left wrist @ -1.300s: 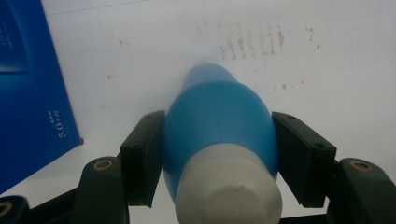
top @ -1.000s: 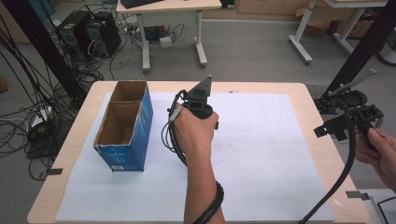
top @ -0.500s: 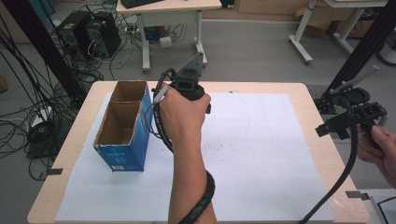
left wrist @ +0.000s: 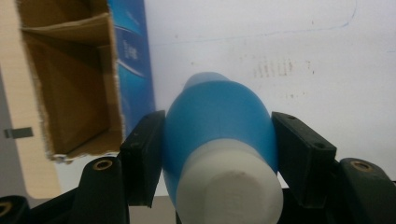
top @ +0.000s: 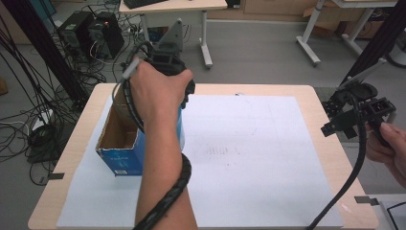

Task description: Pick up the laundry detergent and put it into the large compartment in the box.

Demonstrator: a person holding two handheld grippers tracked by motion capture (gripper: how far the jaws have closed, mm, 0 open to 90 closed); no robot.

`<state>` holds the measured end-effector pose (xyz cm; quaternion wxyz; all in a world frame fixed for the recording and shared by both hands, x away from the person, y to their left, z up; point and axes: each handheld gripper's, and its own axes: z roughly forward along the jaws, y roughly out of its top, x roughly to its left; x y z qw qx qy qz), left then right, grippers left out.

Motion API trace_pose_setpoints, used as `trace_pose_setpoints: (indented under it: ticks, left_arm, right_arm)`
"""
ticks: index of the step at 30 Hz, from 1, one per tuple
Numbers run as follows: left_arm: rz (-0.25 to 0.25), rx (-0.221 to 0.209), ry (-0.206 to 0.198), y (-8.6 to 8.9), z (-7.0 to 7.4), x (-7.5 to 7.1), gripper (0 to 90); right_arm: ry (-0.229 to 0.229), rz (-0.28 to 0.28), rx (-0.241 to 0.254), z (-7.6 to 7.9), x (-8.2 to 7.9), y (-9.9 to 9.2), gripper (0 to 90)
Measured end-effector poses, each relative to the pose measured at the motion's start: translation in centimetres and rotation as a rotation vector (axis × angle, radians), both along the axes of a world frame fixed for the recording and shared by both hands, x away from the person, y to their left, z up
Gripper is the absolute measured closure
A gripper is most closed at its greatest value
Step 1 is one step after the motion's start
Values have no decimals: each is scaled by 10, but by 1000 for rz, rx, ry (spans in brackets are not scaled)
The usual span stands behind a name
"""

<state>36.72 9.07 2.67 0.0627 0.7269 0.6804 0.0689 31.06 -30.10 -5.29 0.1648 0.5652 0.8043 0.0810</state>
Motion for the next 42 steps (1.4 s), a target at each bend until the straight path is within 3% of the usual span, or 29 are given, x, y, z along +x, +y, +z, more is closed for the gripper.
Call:
trace_pose_setpoints:
  ticks: [5, 21, 31, 42]
  left_arm:
    - [16, 3, -21, 19, 25, -1, 383]
    - [57, 8, -75, 68, 67, -1, 383]
    - [78, 12, -83, 91, 71, 6, 382]
    - [91, 11, -71, 115, 61, 19, 382]
  right_arm:
    - [19, 11, 5, 3, 8, 6, 35]
    - [40, 27, -6, 10, 20, 24, 35]
    - [50, 12, 1, 14, 25, 24, 35]
    - [62, -1, -5, 15, 31, 23, 35]
